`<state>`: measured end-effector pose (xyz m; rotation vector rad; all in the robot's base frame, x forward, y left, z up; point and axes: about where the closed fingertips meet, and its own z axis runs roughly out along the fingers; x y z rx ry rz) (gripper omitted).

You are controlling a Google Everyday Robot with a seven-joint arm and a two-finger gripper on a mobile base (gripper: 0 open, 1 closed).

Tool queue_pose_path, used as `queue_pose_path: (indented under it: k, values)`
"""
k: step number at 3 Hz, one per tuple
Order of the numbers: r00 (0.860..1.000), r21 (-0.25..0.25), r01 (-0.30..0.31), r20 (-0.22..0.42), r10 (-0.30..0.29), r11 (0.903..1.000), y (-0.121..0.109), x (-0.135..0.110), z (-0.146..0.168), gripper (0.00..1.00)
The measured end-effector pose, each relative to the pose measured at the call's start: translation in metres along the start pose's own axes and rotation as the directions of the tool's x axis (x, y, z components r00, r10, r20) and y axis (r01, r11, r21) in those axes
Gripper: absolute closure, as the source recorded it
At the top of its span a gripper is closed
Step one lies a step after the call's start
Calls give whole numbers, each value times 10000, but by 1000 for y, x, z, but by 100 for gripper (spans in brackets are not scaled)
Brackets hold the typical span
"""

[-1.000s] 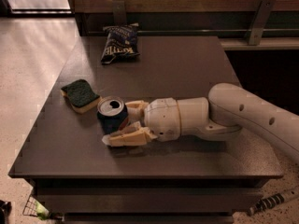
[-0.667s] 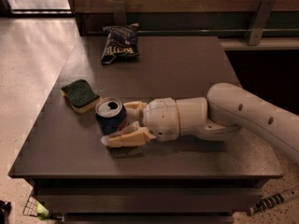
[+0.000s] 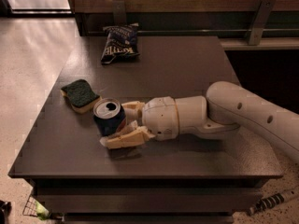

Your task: Pick pepsi can

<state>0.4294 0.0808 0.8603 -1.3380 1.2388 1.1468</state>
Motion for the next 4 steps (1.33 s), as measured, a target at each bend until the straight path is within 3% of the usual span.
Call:
queue_pose_path:
  k: [2, 4]
  values:
    - [9977, -106, 670, 139, -668, 9977, -21, -46, -10, 100]
    - [9833, -25, 1820, -42, -1820, 9833, -33, -110, -19, 100]
